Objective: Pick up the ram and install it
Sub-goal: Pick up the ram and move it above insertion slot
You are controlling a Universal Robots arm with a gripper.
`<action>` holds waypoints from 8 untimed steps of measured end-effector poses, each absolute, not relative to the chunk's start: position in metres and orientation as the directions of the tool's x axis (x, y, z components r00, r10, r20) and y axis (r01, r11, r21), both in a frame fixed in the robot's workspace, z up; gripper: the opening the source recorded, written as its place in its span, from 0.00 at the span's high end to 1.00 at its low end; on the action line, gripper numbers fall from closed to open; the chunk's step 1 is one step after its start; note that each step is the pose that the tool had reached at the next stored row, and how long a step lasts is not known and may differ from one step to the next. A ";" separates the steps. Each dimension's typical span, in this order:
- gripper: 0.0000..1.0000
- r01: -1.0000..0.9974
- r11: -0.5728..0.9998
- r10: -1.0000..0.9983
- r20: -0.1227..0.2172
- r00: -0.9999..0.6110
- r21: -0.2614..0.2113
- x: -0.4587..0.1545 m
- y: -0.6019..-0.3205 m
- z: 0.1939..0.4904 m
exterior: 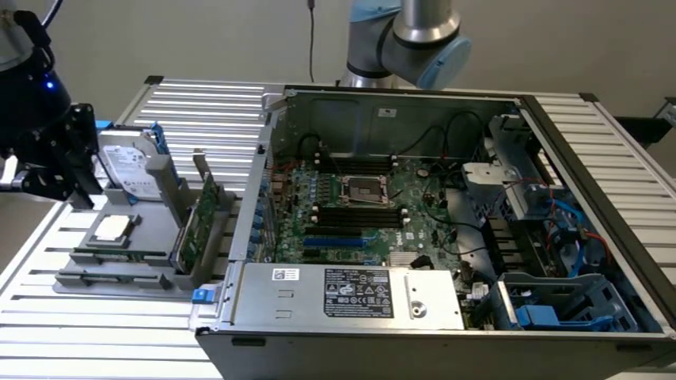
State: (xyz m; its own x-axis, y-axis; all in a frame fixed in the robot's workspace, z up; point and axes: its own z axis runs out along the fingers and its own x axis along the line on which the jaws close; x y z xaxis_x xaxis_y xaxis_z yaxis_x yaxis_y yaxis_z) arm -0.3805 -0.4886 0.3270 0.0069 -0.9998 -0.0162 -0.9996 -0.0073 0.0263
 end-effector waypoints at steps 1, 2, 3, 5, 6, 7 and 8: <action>0.69 -1.000 -0.007 -1.000 -0.016 0.007 0.026 -0.381 -0.491 0.325; 0.69 -1.000 -0.007 -1.000 -0.016 0.007 0.026 -0.381 -0.493 0.323; 0.69 -1.000 -0.008 -1.000 -0.016 0.007 0.026 -0.381 -0.495 0.321; 0.69 -1.000 -0.009 -1.000 -0.016 0.008 0.027 -0.381 -0.499 0.318; 0.69 -1.000 -0.010 -1.000 -0.016 0.009 0.027 -0.381 -0.500 0.316; 0.69 -1.000 -0.011 -1.000 -0.016 0.011 0.027 -0.381 -0.502 0.314; 0.69 -1.000 -0.013 -1.000 -0.017 0.013 0.027 -0.381 -0.504 0.312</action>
State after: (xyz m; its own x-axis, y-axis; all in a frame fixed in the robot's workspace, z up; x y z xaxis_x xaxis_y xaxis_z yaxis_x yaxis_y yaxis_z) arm -0.3813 -0.5040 0.3124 0.0125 -0.9998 -0.0166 -0.9995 -0.0130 0.0275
